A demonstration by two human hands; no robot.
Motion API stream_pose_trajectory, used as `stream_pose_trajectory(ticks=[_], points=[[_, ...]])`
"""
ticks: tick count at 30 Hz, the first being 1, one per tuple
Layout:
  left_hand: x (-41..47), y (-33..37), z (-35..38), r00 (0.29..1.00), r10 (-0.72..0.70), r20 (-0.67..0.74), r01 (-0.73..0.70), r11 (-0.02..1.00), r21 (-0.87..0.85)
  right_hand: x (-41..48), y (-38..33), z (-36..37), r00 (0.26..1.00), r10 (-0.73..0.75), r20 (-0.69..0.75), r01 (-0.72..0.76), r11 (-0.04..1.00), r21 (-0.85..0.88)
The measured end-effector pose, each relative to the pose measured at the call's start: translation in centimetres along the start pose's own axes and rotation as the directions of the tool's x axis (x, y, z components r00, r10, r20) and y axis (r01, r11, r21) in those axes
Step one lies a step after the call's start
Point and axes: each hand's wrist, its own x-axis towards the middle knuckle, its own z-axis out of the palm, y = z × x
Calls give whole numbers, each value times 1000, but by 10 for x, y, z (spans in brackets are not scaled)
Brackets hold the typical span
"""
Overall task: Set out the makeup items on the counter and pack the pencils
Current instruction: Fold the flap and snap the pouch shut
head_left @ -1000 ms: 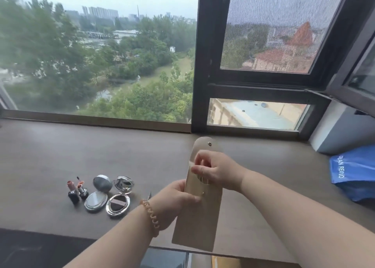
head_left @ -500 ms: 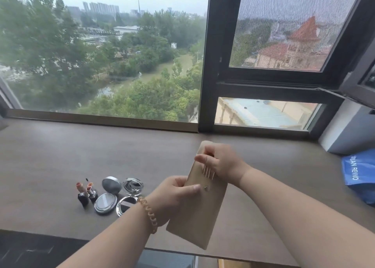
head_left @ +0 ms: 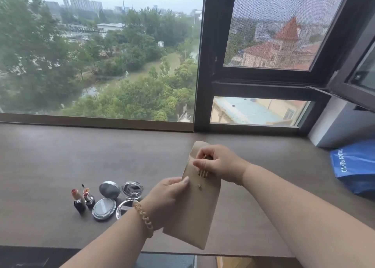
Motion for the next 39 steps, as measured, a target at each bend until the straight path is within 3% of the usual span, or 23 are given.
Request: stream_pose_trajectory(ticks=[3,8,17,21,28,39], points=[[-2,1,-6,1000,-9,16,9,1000,-29,-2,2,-1,995,81,57,-86,991,100],[-1,-1,-12,999,36,-28,-36,999,17,1,-5,7,993,85,85,-98,983,158],[-1,-7,-14,986,124,-108,-112,988,109,9,-8,12,990,109,90,-116,990,76],[-2,-9,-18,997,77,-30,-74,994,82,18,-9,-1,987,108,118,-110,994,12],[0,-9,-10,997,73,33,-76,992,100,27,-4,-9,968,125,217,-149,984,101],[5,-27,-6,999,34,39,-37,994,100,21,31,-12,971,197,135,-226,940,257]])
